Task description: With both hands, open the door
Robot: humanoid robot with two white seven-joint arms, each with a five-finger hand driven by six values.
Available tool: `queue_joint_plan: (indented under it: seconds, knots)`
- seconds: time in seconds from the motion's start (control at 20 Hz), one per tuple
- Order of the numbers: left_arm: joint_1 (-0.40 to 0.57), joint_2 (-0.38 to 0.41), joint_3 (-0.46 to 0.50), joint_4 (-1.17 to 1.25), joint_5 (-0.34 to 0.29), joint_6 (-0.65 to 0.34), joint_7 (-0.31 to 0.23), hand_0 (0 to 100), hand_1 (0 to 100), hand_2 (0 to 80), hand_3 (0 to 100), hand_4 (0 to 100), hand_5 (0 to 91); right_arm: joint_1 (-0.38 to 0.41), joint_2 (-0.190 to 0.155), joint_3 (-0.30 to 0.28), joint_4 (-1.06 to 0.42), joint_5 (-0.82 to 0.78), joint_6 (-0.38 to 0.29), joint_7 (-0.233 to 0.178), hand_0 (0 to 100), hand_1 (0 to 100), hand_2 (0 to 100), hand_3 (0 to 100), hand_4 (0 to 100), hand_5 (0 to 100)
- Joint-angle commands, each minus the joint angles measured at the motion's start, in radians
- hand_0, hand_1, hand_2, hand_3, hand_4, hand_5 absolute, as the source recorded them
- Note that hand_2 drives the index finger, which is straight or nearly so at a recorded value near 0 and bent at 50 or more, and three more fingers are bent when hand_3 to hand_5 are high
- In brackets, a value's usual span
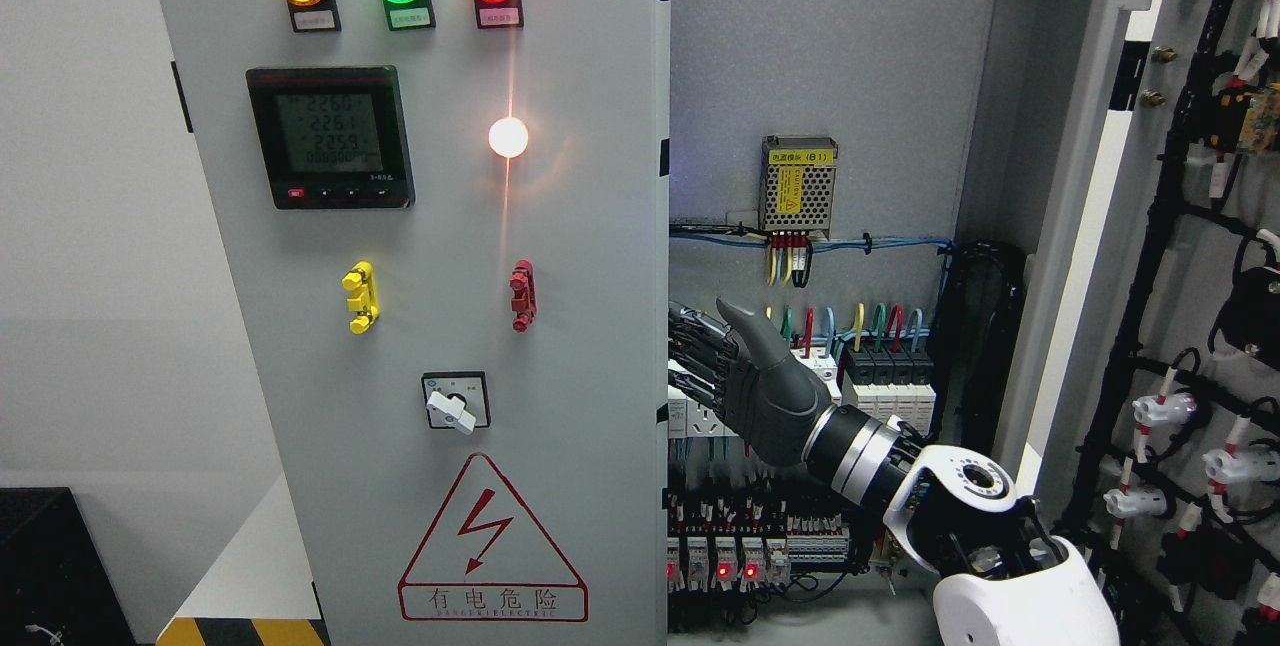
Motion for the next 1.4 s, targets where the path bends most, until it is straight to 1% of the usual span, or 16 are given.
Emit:
queue_joint_plan:
  seconds: [0.0, 0.35, 0.4, 0.5, 0.8, 1.05, 1.35]
  knots:
    - [0.012, 0.000, 0.000, 0.000, 0.000, 0.000, 0.000, 0, 0, 0.0, 0, 0, 0.0, -0.017, 0.000, -0.001, 0.035, -0.001, 0.001, 0.007, 19, 0, 0, 0, 0, 0]
    - [0.012, 0.000, 0.000, 0.000, 0.000, 0.000, 0.000, 0, 0, 0.0, 0, 0, 0.0, -0.017, 0.000, -0.001, 0.044, -0.003, 0.001, 0.007, 19, 0, 0, 0, 0, 0]
    - [0.012, 0.000, 0.000, 0.000, 0.000, 0.000, 0.000, 0, 0, 0.0, 0, 0, 0.0, -0.017, -0.002, -0.001, 0.044, -0.003, 0.001, 0.012, 19, 0, 0, 0, 0, 0]
    - [0.012, 0.000, 0.000, 0.000, 0.000, 0.000, 0.000, 0, 0, 0.0, 0, 0, 0.0, -0.018, -0.002, -0.001, 0.044, -0.001, 0.001, 0.038, 19, 0, 0, 0, 0, 0]
    - [0.012, 0.000, 0.000, 0.000, 0.000, 0.000, 0.000, 0, 0, 0.0, 0, 0, 0.0, -0.020, -0.002, -0.001, 0.044, -0.001, 0.001, 0.044, 19, 0, 0, 0, 0, 0]
    - [0.012, 0.000, 0.000, 0.000, 0.000, 0.000, 0.000, 0, 0, 0.0, 0, 0, 0.0, -0.020, -0.002, -0.001, 0.043, -0.001, 0.001, 0.082, 19, 0, 0, 0, 0, 0]
    - [0.012, 0.000, 0.000, 0.000, 0.000, 0.000, 0.000, 0, 0, 0.0, 0, 0, 0.0, -0.026, -0.003, -0.001, 0.043, -0.001, 0.001, 0.087, 19, 0, 0, 0, 0, 0]
